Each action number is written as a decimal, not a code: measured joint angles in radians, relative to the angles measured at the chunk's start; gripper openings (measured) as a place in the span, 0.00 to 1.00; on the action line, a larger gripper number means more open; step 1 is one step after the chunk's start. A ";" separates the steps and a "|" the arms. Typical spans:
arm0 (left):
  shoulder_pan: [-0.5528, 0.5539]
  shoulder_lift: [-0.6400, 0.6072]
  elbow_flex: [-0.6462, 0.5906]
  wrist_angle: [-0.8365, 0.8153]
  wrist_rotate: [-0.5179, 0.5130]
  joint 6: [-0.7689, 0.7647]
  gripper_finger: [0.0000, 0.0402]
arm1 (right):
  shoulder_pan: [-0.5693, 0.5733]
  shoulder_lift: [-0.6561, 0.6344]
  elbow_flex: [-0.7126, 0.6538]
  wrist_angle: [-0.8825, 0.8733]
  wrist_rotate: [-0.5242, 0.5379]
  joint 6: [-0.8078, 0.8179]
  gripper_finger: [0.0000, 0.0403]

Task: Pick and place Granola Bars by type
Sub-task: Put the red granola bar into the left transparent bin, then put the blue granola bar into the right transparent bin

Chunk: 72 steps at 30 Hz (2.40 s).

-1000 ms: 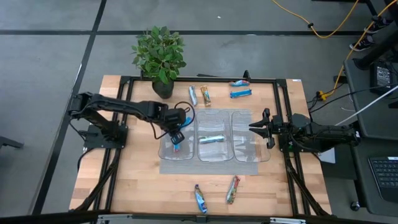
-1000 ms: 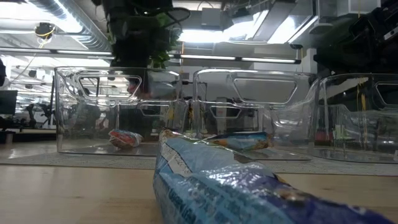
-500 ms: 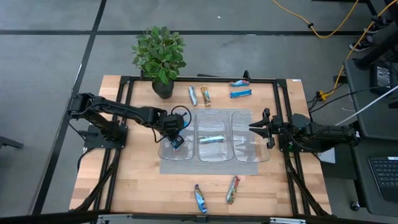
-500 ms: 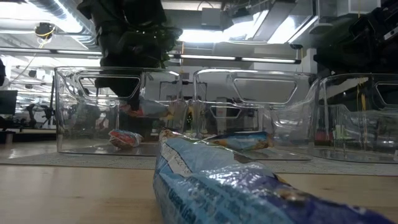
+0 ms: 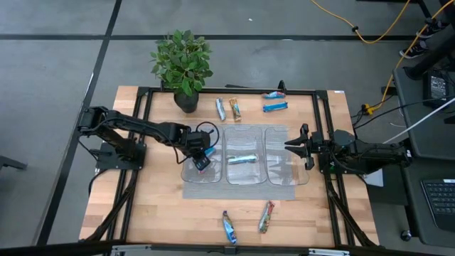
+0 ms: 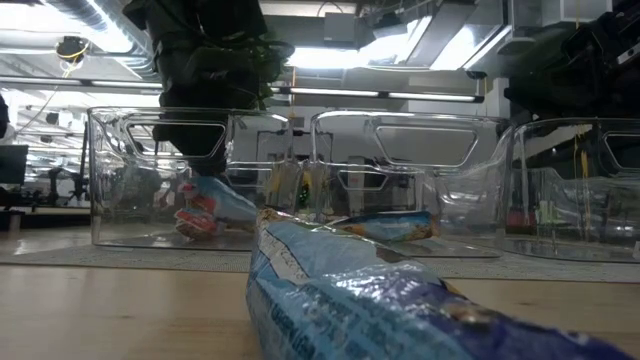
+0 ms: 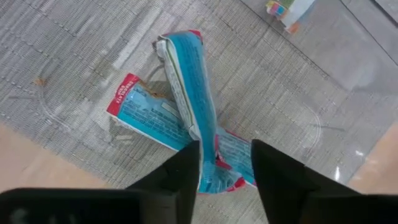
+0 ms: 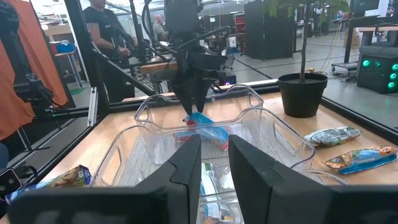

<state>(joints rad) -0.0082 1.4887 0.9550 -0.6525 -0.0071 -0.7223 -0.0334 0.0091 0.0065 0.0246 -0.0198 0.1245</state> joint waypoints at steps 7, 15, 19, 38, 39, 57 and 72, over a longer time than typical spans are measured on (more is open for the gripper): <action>-0.005 -0.005 0.032 -0.001 0.000 0.029 0.46 | 0.000 0.000 0.000 0.000 0.000 0.000 0.21; -0.045 -0.005 0.186 -0.003 0.001 0.141 0.49 | 0.000 0.000 0.000 0.000 0.000 0.000 0.21; -0.070 -0.005 0.280 -0.006 0.007 0.204 0.48 | 0.000 0.000 0.000 0.000 0.000 0.001 0.21; -0.253 -0.006 0.568 -0.005 -0.019 0.732 0.46 | 0.000 0.000 0.000 0.000 0.000 0.001 0.21; -0.263 -0.006 0.568 -0.005 -0.019 0.740 0.46 | 0.000 0.000 0.000 0.000 0.000 0.001 0.21; -0.366 0.064 0.607 -0.035 -0.020 0.866 0.46 | 0.000 0.000 0.000 0.000 0.000 0.000 0.21; -0.403 0.409 0.928 -0.319 0.009 0.849 0.50 | 0.000 0.000 0.000 0.000 0.000 0.000 0.21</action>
<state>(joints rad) -0.4114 1.8975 1.8828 -0.9715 0.0018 0.1262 -0.0330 0.0093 0.0063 0.0242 -0.0200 0.1242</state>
